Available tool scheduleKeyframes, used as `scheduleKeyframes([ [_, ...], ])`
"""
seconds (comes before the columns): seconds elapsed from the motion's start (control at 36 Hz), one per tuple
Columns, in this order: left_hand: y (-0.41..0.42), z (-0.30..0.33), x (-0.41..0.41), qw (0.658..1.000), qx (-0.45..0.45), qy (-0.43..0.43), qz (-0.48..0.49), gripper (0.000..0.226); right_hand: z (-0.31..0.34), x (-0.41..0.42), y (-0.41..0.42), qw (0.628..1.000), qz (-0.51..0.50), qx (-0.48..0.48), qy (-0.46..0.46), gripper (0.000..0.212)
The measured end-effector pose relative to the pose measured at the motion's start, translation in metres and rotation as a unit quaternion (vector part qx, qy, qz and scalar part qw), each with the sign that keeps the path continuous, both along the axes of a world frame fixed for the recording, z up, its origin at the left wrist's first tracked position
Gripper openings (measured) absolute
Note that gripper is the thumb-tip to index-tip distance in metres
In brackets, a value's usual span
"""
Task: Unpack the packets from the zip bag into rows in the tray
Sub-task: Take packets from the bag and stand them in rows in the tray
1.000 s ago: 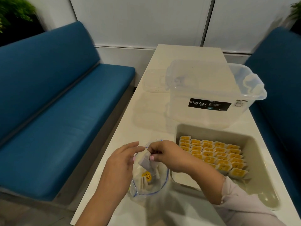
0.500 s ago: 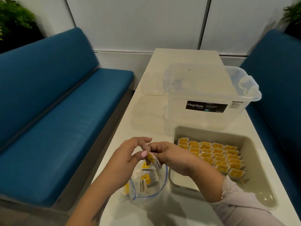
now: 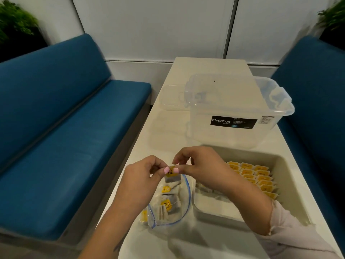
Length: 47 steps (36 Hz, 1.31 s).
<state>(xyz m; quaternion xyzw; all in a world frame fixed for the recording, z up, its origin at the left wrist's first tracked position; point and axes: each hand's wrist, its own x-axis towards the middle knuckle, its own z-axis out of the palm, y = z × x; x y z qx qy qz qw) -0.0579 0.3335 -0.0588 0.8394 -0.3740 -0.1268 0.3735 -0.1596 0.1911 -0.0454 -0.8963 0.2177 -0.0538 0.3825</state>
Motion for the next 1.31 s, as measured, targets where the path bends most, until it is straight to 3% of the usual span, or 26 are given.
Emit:
scheduleKeyframes([
  [0.11,-0.005,0.0,-0.006,0.999,-0.038,0.02,-0.004,0.005,0.014,-0.001,0.0,0.995,0.002,-0.088,0.036,0.008],
  [0.25,-0.011,0.0,-0.016,0.995,-0.045,0.079,-0.048,0.031,0.027,-0.012,-0.005,0.997,-0.006,-0.082,0.011,0.003],
  [0.44,-0.023,-0.003,-0.031,0.99,-0.075,0.094,-0.071,0.028,0.037,-0.031,-0.013,0.998,-0.017,-0.065,-0.006,0.012],
  [0.58,-0.031,-0.009,-0.037,0.993,-0.024,0.072,-0.088,0.038,0.036,-0.046,-0.02,0.995,-0.046,-0.09,0.016,0.014],
  [0.75,-0.03,-0.02,-0.039,0.983,0.118,-0.085,-0.11,0.052,0.015,-0.066,-0.034,0.987,-0.086,-0.112,0.074,0.004],
  [1.03,-0.029,-0.032,-0.047,0.974,0.171,-0.097,-0.111,0.059,-0.036,-0.062,-0.037,0.965,-0.092,-0.17,0.176,0.002],
  [1.31,-0.027,-0.028,-0.047,0.973,0.185,-0.083,-0.112,0.057,-0.06,-0.052,-0.032,0.959,-0.098,-0.203,0.174,0.007],
])
